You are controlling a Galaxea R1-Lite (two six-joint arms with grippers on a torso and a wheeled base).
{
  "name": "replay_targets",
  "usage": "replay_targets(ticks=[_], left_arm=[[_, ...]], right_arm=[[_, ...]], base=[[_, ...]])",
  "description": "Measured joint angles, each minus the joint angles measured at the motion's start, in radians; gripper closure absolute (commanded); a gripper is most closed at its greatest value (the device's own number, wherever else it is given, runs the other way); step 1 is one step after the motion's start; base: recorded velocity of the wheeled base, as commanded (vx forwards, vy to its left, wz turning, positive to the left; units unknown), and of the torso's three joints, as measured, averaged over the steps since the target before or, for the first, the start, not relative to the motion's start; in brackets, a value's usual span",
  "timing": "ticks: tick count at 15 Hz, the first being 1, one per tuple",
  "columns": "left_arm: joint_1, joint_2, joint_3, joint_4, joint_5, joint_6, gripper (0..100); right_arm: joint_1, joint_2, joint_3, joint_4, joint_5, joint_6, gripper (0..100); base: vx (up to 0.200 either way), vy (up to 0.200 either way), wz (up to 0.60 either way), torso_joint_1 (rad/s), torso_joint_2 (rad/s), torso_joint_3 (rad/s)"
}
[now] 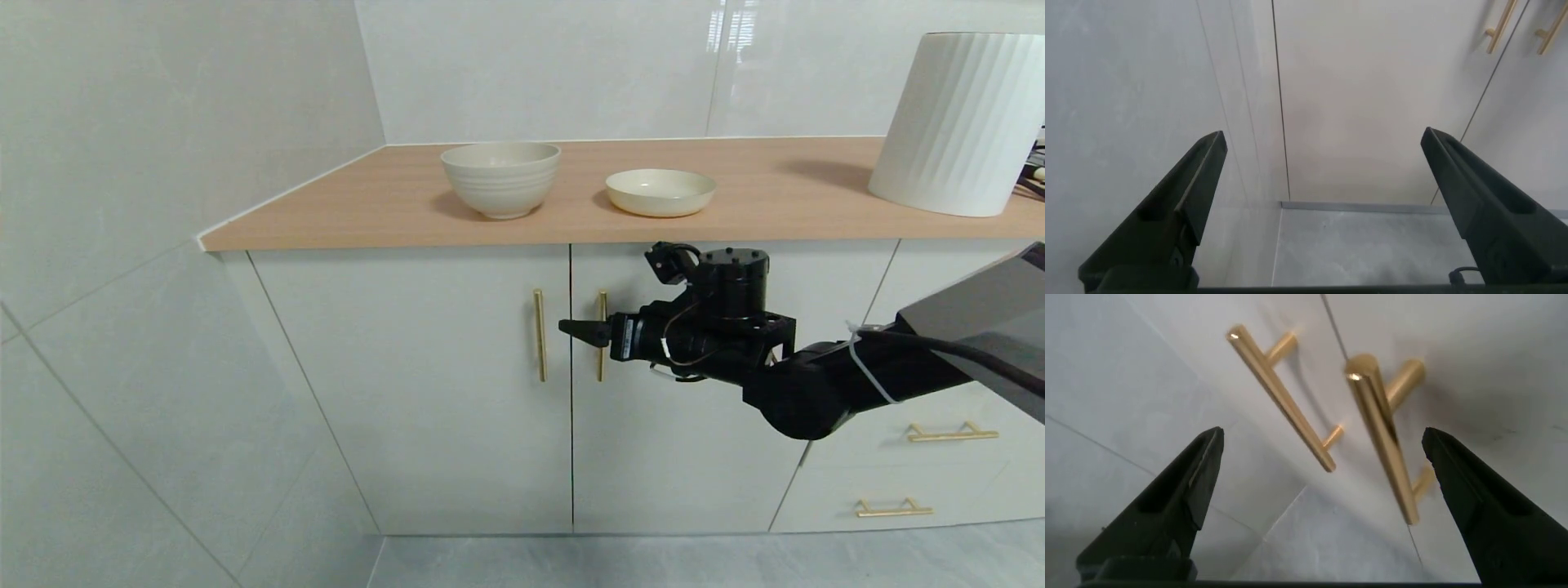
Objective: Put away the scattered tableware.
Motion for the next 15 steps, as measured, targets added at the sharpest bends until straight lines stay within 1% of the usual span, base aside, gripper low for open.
replay_targets(ticks=[4, 8, 10, 12, 15], left_arm=[[0.0, 0.0, 0.0, 0.0, 0.0, 0.0, 0], [0.0, 0.0, 0.0, 0.0, 0.0, 0.0, 0], [0.0, 0.0, 0.0, 0.0, 0.0, 0.0, 0], [0.0, 0.0, 0.0, 0.0, 0.0, 0.0, 0], [0.0, 0.0, 0.0, 0.0, 0.0, 0.0, 0]], right_arm=[[0.016, 0.013, -0.001, -0.004, 0.0, 0.03, 0], [0.035, 0.025, 0.003, -0.061, -0.004, 0.06, 0], [0.039, 0.022, 0.015, -0.067, 0.0, 0.082, 0], [0.04, 0.007, 0.043, -0.067, 0.03, 0.087, 0], [0.04, -0.024, 0.099, -0.064, 0.119, 0.087, 0]], base=[[0.0, 0.0, 0.0, 0.0, 0.0, 0.0], [0.0, 0.0, 0.0, 0.0, 0.0, 0.0], [0.0, 0.0, 0.0, 0.0, 0.0, 0.0], [0.0, 0.0, 0.0, 0.0, 0.0, 0.0], [0.0, 0.0, 0.0, 0.0, 0.0, 0.0]])
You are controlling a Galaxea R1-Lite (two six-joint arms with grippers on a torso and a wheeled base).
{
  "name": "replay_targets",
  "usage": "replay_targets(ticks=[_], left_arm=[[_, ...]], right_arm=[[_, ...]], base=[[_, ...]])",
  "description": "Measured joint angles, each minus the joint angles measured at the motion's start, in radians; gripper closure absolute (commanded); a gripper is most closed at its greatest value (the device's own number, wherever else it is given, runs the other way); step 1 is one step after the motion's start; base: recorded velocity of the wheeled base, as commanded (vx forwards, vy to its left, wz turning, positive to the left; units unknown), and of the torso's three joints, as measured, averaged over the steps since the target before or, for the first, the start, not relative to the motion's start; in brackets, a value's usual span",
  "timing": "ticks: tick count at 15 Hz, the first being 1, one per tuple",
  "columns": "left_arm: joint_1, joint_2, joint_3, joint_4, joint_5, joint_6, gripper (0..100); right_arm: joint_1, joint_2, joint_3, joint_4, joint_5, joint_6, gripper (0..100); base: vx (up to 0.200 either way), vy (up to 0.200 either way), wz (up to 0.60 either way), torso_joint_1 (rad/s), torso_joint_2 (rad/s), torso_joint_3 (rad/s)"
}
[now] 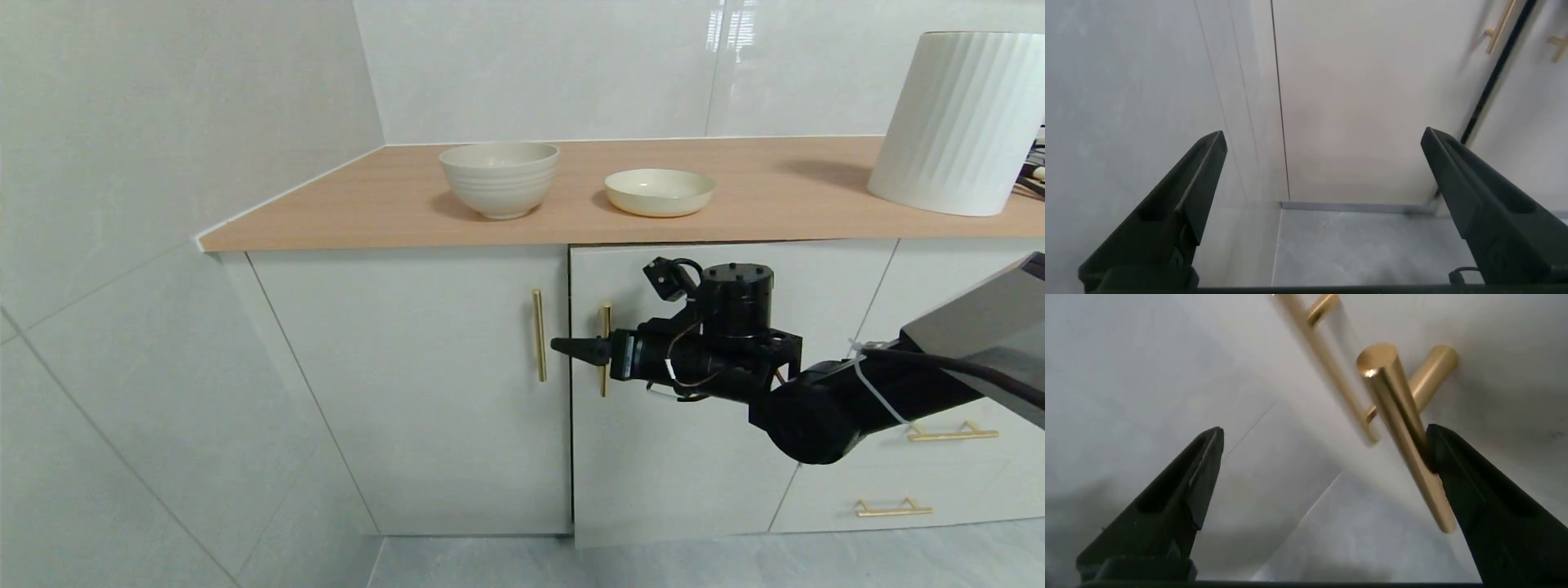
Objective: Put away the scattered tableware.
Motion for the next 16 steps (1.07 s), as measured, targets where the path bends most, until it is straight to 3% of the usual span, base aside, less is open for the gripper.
replay_targets(ticks=[4, 8, 12, 16], left_arm=[[0.0, 0.0, 0.0, 0.0, 0.0, -0.001, 0], [0.0, 0.0, 0.0, 0.0, 0.0, 0.0, 0], [0.0, 0.0, 0.0, 0.0, -0.001, 0.012, 0], [0.0, 0.0, -0.006, -0.006, -0.003, 0.009, 0]], right_arm=[[-0.001, -0.054, 0.093, -0.015, 0.12, -0.001, 0], [-0.004, -0.087, 0.203, -0.117, 0.247, -0.007, 0], [-0.003, -0.114, 0.344, -0.272, 0.266, -0.02, 0], [-0.003, -0.135, 0.411, -0.296, 0.311, -0.023, 0]], base=[[0.0, 0.0, 0.0, 0.0, 0.0, 0.0], [0.0, 0.0, 0.0, 0.0, 0.0, 0.0], [0.0, 0.0, 0.0, 0.0, 0.0, 0.0], [0.0, 0.0, 0.0, 0.0, 0.0, 0.0]])
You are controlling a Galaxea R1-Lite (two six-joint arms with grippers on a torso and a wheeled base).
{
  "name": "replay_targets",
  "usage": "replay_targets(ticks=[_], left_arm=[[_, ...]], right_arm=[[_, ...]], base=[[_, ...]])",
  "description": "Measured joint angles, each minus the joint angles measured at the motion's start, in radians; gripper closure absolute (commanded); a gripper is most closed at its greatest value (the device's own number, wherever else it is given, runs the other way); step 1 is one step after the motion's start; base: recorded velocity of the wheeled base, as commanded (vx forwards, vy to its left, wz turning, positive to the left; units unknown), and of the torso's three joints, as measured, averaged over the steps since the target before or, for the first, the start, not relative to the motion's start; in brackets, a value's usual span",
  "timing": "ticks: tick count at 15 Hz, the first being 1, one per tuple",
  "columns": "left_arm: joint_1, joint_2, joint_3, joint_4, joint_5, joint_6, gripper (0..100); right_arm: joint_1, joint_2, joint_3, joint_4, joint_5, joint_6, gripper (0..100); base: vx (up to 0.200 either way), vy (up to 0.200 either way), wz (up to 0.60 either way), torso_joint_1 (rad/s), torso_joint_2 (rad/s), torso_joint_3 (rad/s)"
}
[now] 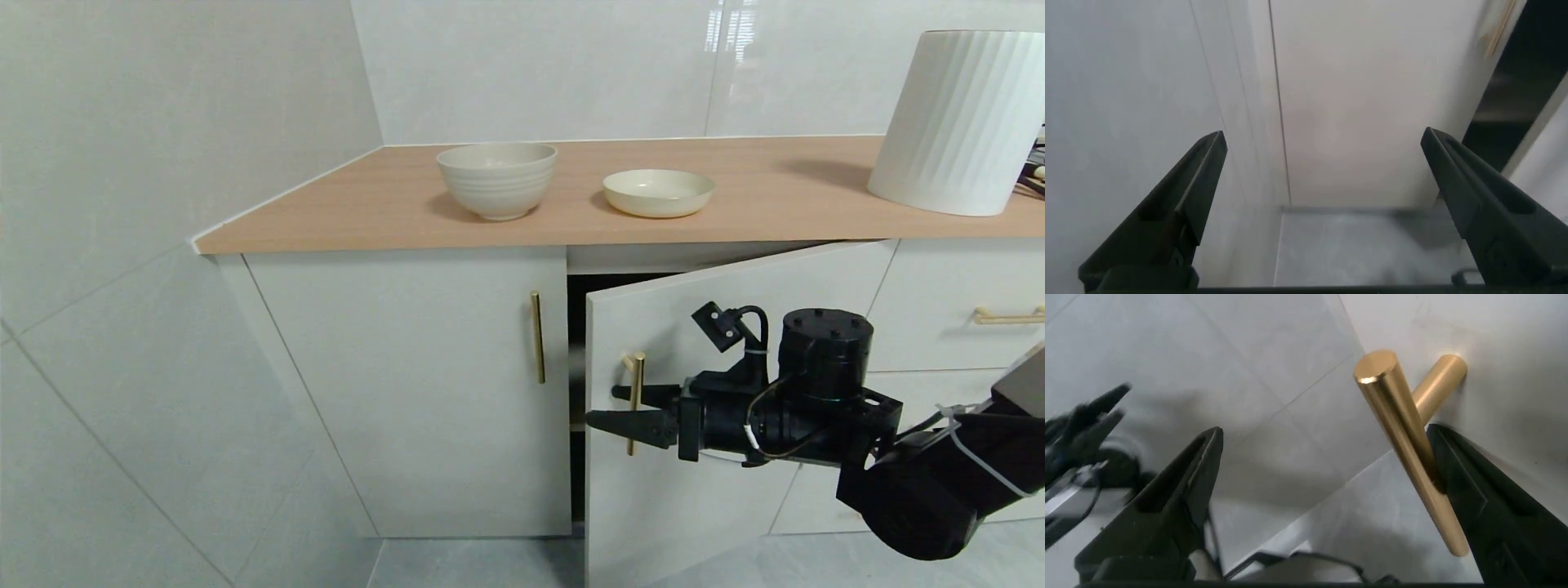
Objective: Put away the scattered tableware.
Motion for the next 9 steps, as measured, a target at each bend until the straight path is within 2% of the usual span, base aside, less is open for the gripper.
replay_targets(ticks=[2, 5, 9], left_arm=[[-0.002, 0.005, -0.05, 0.011, -0.022, 0.0, 0], [-0.017, 0.09, -0.237, 0.061, -0.099, -0.005, 0], [-0.037, 0.466, -0.506, 0.076, -0.237, -0.011, 0]], right_arm=[[-0.001, -0.015, 0.024, 0.003, 0.023, 0.0, 0], [-0.003, -0.032, 0.043, 0.001, 0.032, -0.001, 0], [0.001, -0.038, 0.091, -0.028, 0.033, -0.053, 0]], base=[[0.0, 0.0, 0.0, 0.0, 0.0, 0.0], [0.0, 0.0, 0.0, 0.0, 0.0, 0.0], [0.0, 0.0, 0.0, 0.0, 0.0, 0.0]])
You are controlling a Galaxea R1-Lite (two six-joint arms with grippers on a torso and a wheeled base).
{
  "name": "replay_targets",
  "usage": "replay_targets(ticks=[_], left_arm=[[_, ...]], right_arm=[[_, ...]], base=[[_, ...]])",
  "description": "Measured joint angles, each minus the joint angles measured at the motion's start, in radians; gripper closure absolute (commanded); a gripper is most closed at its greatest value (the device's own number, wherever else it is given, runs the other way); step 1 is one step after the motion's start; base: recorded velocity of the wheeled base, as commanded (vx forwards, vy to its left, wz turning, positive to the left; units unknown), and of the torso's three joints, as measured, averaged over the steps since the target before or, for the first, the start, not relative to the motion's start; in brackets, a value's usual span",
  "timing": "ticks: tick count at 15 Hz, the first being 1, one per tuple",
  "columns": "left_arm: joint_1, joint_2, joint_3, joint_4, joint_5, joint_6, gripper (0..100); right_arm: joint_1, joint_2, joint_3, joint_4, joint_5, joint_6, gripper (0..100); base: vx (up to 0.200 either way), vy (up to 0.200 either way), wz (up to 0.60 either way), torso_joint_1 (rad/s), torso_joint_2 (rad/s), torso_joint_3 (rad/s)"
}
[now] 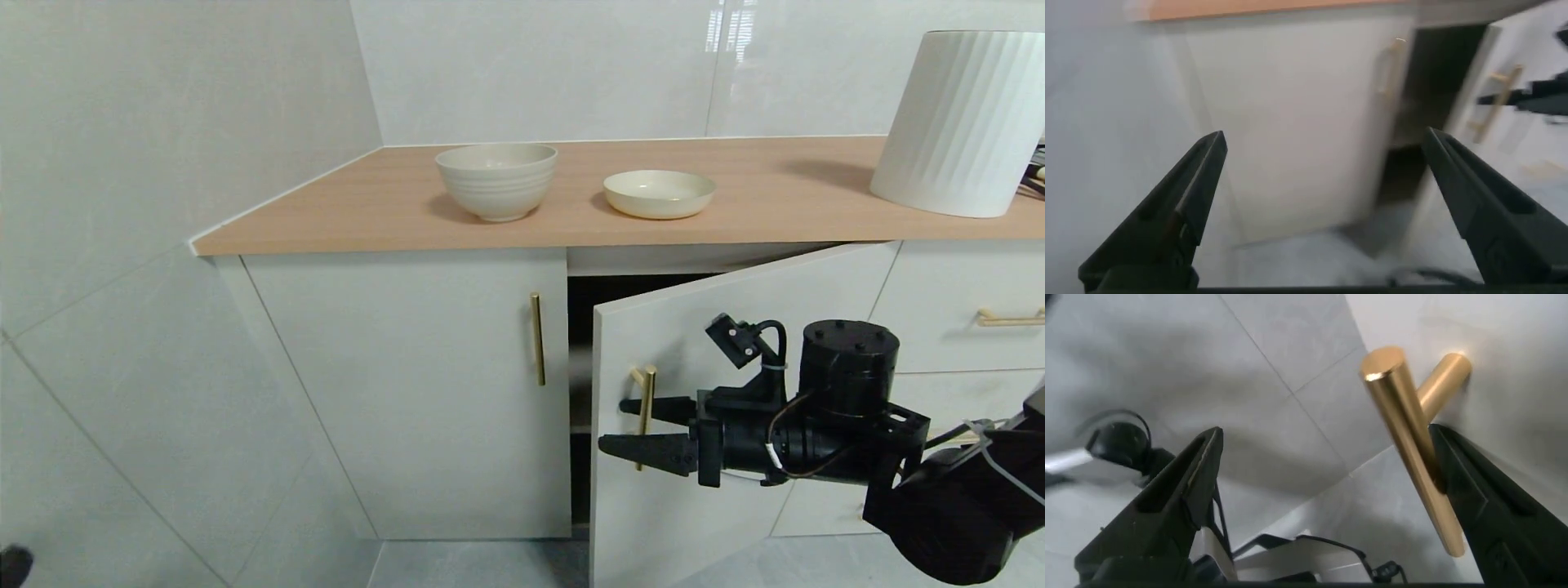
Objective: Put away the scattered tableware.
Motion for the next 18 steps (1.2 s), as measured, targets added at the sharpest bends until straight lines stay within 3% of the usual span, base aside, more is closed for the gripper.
replay_targets(ticks=[1, 5, 7, 10, 12, 16, 18], left_arm=[[-0.014, 0.111, -0.053, -0.013, -0.033, -0.001, 100], [-0.151, 0.503, -0.189, -0.132, -0.113, -0.016, 100], [-0.218, 0.65, -0.214, -0.216, -0.133, -0.042, 100], [-0.323, 0.867, -0.228, -0.418, -0.195, -0.172, 100], [-0.373, 1.031, -0.23, -0.583, -0.243, -0.222, 100], [-0.427, 1.341, -0.251, -0.848, -0.28, -0.253, 100], [-0.456, 1.463, -0.291, -0.904, -0.304, -0.257, 100]], right_arm=[[0.0, -0.001, 0.018, -0.02, 0.001, -0.003, 0], [0.001, 0.001, 0.061, -0.072, 0.003, -0.004, 0], [0.001, 0.003, 0.071, -0.076, 0.003, -0.005, 0], [0.001, 0.005, 0.084, -0.095, 0.003, -0.004, 0], [0.001, 0.006, 0.088, -0.099, 0.002, -0.004, 0], [0.001, 0.008, 0.094, -0.098, 0.002, -0.005, 0], [0.001, 0.011, 0.095, -0.097, 0.0, -0.006, 0]], base=[[0.0, 0.0, 0.0, 0.0, 0.0, 0.0], [0.0, 0.0, 0.0, 0.0, 0.0, 0.0], [0.0, 0.0, 0.0, 0.0, 0.0, 0.0], [0.0, 0.0, 0.0, 0.0, 0.0, 0.0], [0.0, 0.0, 0.0, 0.0, 0.0, 0.0], [0.0, 0.0, 0.0, 0.0, 0.0, 0.0], [0.0, 0.0, 0.0, 0.0, 0.0, 0.0]])
